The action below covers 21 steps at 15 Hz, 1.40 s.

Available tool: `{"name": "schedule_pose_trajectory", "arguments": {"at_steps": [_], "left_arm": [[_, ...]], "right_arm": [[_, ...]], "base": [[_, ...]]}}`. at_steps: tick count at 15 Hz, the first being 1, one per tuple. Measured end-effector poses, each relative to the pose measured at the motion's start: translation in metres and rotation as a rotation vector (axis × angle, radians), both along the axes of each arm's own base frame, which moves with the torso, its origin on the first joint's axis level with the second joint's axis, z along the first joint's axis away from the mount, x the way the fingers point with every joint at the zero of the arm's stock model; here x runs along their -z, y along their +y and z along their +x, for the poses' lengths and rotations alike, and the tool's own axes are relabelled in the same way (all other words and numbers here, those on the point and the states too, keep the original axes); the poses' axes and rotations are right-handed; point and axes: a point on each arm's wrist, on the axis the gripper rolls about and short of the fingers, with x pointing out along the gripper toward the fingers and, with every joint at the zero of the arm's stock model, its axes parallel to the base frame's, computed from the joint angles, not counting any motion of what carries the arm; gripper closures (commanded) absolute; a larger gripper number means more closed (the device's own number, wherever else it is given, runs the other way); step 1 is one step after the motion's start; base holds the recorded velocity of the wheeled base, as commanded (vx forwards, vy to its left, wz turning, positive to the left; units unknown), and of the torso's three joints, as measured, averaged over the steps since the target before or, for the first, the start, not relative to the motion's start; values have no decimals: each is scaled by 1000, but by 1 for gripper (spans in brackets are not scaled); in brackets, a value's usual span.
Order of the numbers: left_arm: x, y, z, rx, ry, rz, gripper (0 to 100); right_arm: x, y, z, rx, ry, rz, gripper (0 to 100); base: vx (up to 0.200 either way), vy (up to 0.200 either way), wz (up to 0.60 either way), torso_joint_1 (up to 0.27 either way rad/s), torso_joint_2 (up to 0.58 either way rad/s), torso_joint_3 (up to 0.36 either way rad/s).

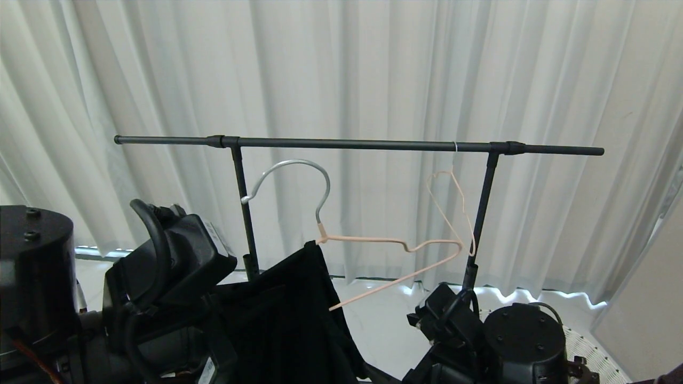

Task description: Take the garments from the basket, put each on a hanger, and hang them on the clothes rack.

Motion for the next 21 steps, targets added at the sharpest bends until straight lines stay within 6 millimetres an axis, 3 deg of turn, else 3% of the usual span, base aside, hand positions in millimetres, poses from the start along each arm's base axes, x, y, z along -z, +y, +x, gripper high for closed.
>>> {"name": "schedule_pose_trajectory", "arguments": {"at_steps": [4,11,17,21], "left_arm": [[-1,-2,-2,15,-4,-4,100],[-3,-3,-6,27,-25,-15,100],[17,14,-4,-71,15,40,100],[35,21,-10,-74,63,79,100]], "right_arm": [[8,4,5,14,9,-24,0],[24,-4,22,182,-7,-101,0],[19,-54,60,398,-49,-162,0],[-1,-72,64,381,-59,-102,0]], "base": [[0,0,0,0,0,0],[0,0,0,0,0,0],[0,0,0,0,0,0],[0,0,0,0,0,0]]}}
